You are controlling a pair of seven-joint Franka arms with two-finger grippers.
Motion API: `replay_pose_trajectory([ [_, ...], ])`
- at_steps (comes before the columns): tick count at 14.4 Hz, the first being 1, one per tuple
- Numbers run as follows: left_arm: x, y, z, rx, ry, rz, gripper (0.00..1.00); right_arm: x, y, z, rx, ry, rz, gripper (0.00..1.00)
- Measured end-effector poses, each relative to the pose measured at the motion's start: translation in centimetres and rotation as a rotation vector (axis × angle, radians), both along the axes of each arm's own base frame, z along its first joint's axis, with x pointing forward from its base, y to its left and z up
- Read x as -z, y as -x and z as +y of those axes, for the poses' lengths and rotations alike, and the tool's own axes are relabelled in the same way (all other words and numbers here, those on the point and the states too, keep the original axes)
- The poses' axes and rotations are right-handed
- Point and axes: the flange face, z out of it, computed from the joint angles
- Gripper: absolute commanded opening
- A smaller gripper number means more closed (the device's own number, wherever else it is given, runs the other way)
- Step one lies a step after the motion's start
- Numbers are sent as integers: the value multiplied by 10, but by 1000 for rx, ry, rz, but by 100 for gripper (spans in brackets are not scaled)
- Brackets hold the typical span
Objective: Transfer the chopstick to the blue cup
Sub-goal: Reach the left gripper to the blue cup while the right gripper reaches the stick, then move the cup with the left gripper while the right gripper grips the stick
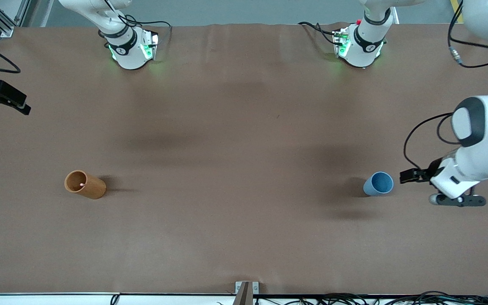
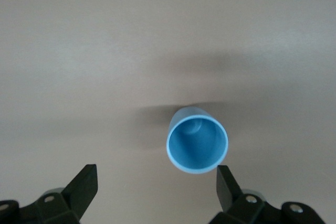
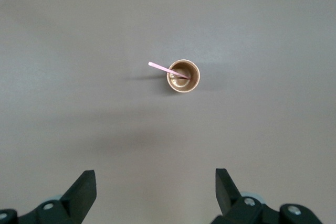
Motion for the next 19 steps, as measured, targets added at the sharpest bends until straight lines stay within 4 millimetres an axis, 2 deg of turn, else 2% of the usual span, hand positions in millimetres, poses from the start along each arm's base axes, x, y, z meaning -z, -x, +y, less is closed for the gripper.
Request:
replay_pose_trajectory([
  [4, 58, 7, -2, -19, 1, -4, 99, 56, -41, 11, -18, 7, 20, 97],
  [5, 69, 10, -3, -21, 1, -6, 91, 73, -51, 15, -26, 16, 32, 97],
  [6, 77, 13, -3, -23, 1, -11, 79, 90, -60, 19, -38, 40, 43, 95],
  [8, 88, 17, -4, -27, 3, -16, 45, 121, -76, 29, -61, 81, 63, 93],
  [11, 101, 22, -4, -38, 4, -3, 10, 163, -95, 35, -68, 97, 75, 85],
  [12, 105, 24, -4, -38, 4, 0, 1, 177, -101, 35, -69, 100, 79, 83],
  [14, 112, 26, -4, -38, 4, 7, 0, 204, -111, 34, -73, 117, 91, 80],
  [17, 112, 26, -4, -35, 4, 4, 0, 234, -121, 33, -57, 140, 93, 76],
  [19, 92, 18, -7, -30, 5, -26, 0, 247, -124, 33, -43, 159, 105, 72],
])
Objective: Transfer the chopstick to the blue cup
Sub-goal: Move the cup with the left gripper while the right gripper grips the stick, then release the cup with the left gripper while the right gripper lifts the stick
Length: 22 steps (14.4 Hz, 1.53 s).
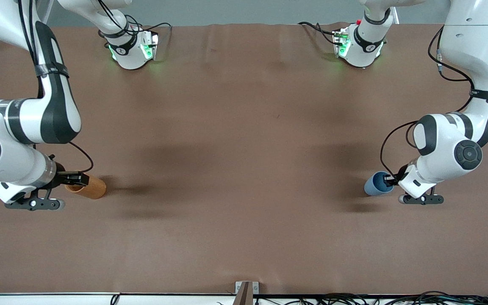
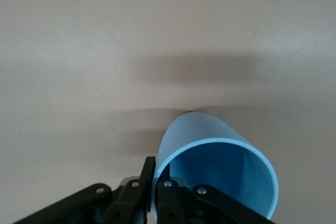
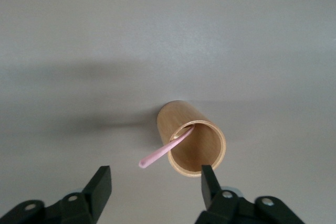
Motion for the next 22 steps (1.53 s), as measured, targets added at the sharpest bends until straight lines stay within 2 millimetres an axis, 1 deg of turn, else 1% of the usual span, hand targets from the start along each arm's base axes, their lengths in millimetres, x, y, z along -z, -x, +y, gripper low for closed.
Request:
replay_pose_trajectory([
  [1, -20, -5, -7, 8, 4, -6, 0, 5, -1, 1, 4, 11, 4, 71],
  [2, -45, -10, -21, 6, 10, -2, 0, 8, -2, 1, 5, 20, 4, 69],
  [3, -69, -13, -41, -16, 16, 2, 0, 10, -3, 1, 7, 23, 0, 66],
  [4, -90, -14, -69, -49, 23, 0, 0, 12, -4, 0, 10, 24, -2, 63],
  [5, -104, -11, -102, -87, 31, -3, 0, 14, -4, 0, 12, 24, -2, 61],
  [6, -110, -5, -139, -130, 37, -1, 0, 16, -4, 0, 16, 25, 0, 61],
  [8, -108, 16, -214, -221, 42, 20, 0, 20, -5, 0, 21, 26, 3, 59],
  [10, -96, 42, -290, -299, 39, 47, 0, 23, -5, 0, 24, 27, 7, 55],
  [11, -85, 54, -325, -332, 36, 60, 0, 24, -5, 0, 25, 27, 8, 53],
  [12, -73, 65, -359, -365, 38, 68, 0, 25, -5, 0, 25, 28, 9, 49],
  [13, -59, 72, -388, -396, 44, 71, 0, 25, -5, 1, 27, 28, 9, 45],
  [14, -45, 78, -413, -424, 53, 71, 0, 26, -5, 2, 28, 28, 10, 42],
  [15, -32, 81, -431, -442, 66, 67, 0, 26, -5, 2, 30, 28, 10, 42],
  [16, -20, 83, -445, -452, 78, 63, 0, 26, -5, 3, 30, 28, 10, 41],
  [18, -3, 91, -464, -463, 87, 61, 0, 29, -4, 3, 31, 29, 15, 38],
  [20, 4, 95, -471, -467, 87, 56, 1, 34, -3, 3, 34, 30, 25, 32],
  [22, 6, 96, -471, -465, 84, 56, 1, 37, -3, 3, 36, 31, 29, 24],
])
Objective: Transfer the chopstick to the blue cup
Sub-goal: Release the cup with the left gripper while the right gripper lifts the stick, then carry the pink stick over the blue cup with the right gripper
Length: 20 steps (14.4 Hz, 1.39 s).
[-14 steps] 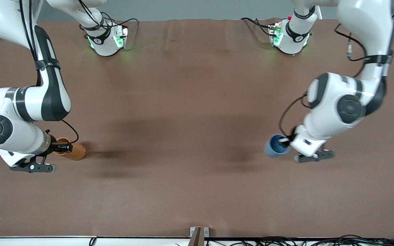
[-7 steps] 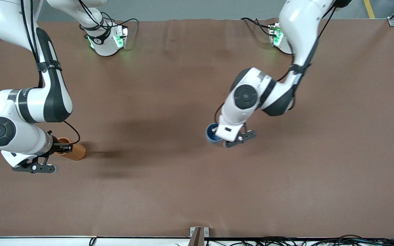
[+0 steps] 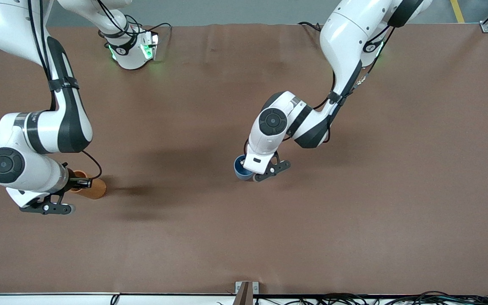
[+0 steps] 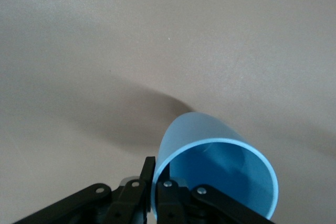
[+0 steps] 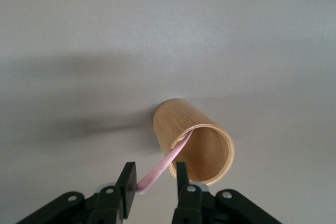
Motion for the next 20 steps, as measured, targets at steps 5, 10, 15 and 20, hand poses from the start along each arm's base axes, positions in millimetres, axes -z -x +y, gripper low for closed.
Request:
replay_pose_trajectory([
  [5, 12, 8, -7, 20, -21, 2, 46, 0, 0, 0, 3, 3, -1, 7],
  [10, -1, -2, -5, 37, -35, -47, 100, -7, 0, -10, 12, 22, -1, 7],
  [15, -130, -48, 70, 83, -65, -112, 100, -82, 13, -21, 42, 18, -44, 7],
  [20, -262, -68, 219, 271, -82, -121, 100, -200, 52, -7, 48, -42, -136, 7],
])
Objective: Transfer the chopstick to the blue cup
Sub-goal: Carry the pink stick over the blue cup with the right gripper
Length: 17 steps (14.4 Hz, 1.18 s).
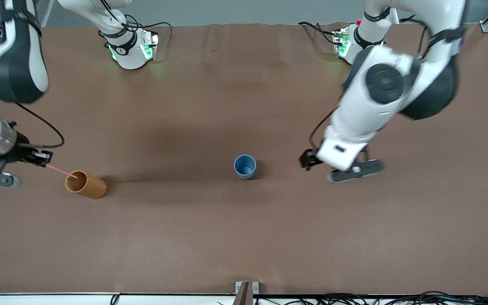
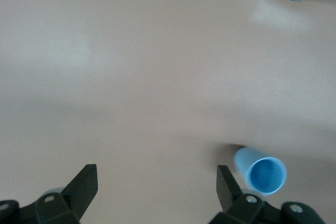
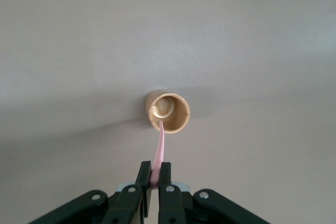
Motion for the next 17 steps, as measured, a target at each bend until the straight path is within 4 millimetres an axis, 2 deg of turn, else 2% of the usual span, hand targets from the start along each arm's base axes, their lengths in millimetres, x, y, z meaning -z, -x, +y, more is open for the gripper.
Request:
replay_pose_trajectory([
  [2, -23, 0, 56, 81, 2, 5, 100, -35, 11, 15, -18, -40, -54, 7],
  [3, -32, 3, 81, 124, -3, 9, 100, -49, 16, 30, -40, -61, -76, 7],
  [5, -47, 14, 123, 197, -13, 9, 100, -69, 26, 73, -105, -83, -108, 7],
  [7, -68, 34, 151, 253, -29, 9, 100, -78, 37, 124, -128, -98, -130, 7],
  [9, -97, 58, 165, 295, -43, 27, 100, -81, 50, 174, -100, -116, -143, 6],
  [12, -135, 91, 167, 310, -54, 24, 100, -79, 79, 255, -45, -151, -164, 5],
  [14, -142, 98, 167, 312, -56, 21, 100, -72, 95, 308, -8, -188, -195, 3],
  [17, -136, 96, 167, 311, -56, 34, 100, -44, 117, 382, 54, -234, -214, 3],
])
